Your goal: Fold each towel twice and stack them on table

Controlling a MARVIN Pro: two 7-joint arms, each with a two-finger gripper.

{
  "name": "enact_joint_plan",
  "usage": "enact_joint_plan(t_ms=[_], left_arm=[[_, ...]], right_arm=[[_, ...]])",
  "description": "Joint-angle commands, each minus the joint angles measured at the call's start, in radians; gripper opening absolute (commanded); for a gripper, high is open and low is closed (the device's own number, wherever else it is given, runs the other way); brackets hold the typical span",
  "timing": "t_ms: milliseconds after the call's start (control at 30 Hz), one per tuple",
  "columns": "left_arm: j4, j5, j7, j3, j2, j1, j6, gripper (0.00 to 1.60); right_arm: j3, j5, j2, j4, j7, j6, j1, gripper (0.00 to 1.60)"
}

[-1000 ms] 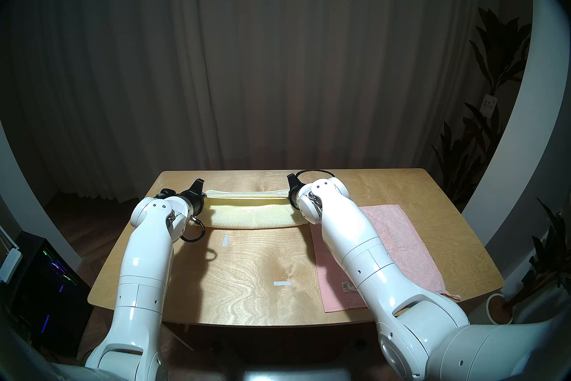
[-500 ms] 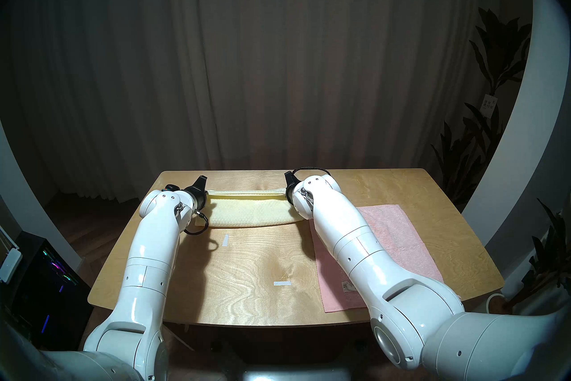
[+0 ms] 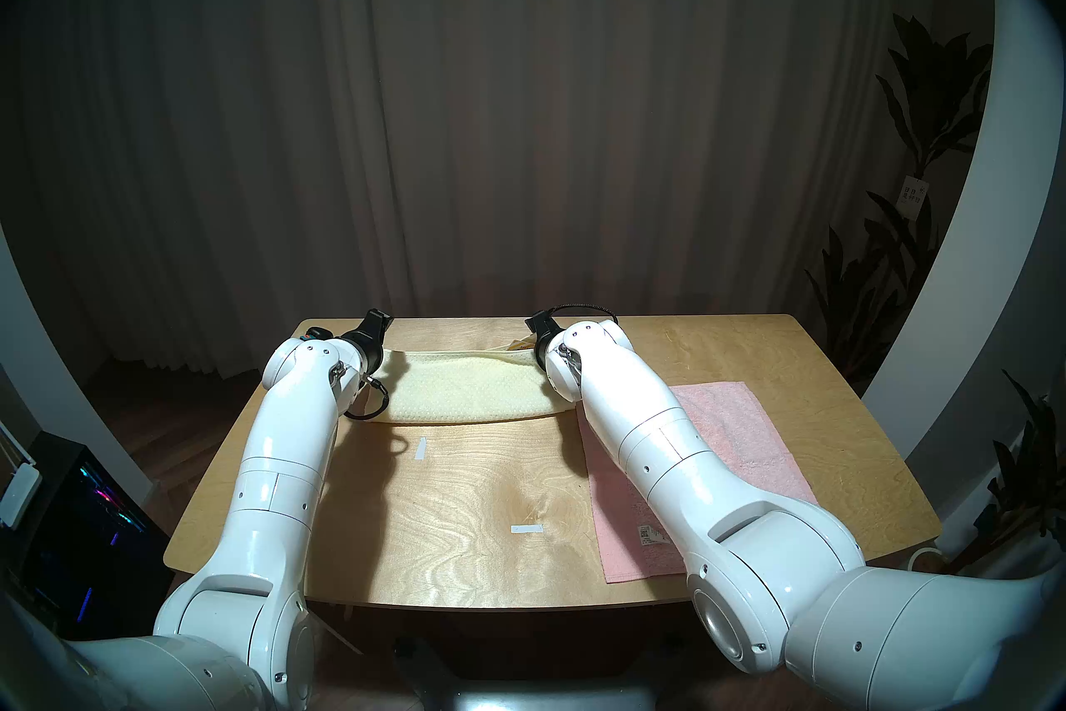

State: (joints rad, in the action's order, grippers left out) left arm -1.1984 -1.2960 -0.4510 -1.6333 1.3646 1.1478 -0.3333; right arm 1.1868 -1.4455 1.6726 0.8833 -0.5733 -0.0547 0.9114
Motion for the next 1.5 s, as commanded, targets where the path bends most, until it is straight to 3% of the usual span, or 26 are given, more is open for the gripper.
enact_joint_plan(t_ms=[0, 167, 200, 233, 600, 867, 1433, 1467], left_arm=[[-0.095, 0.037, 0.101, 0.026, -0.019, -0.002, 0.034, 1.60], [-0.154, 0.089, 0.174, 0.053, -0.048, 0.045, 0.071, 1.60], [-0.204, 0.099, 0.183, 0.053, -0.055, 0.080, 0.079, 1.60], [-0.162, 0.098, 0.185, 0.054, -0.055, 0.061, 0.086, 1.60], [-0.338, 0.081, 0.226, -0.016, -0.060, 0.238, 0.118, 1.60], [-0.422, 0.056, 0.238, -0.039, -0.033, 0.346, 0.126, 1.60], [-0.674, -0.004, 0.276, -0.042, 0.058, 0.619, 0.171, 1.60], [-0.645, -0.010, 0.269, -0.043, 0.069, 0.598, 0.173, 1.60]], right_arm=[[0.003, 0.001, -0.002, 0.048, 0.051, 0.000, -0.029, 1.60], [-0.007, 0.022, -0.028, 0.116, 0.076, -0.003, -0.011, 1.60], [-0.014, 0.033, -0.037, 0.135, 0.085, -0.001, -0.006, 1.60], [-0.017, 0.038, -0.037, 0.117, 0.095, 0.001, -0.018, 1.60], [-0.060, 0.085, -0.101, 0.286, 0.119, -0.001, 0.053, 1.60], [-0.073, 0.092, -0.142, 0.369, 0.120, -0.006, 0.114, 1.60], [-0.053, 0.114, -0.305, 0.595, 0.133, -0.030, 0.271, 1.60], [-0.053, 0.124, -0.310, 0.575, 0.145, -0.027, 0.259, 1.60]])
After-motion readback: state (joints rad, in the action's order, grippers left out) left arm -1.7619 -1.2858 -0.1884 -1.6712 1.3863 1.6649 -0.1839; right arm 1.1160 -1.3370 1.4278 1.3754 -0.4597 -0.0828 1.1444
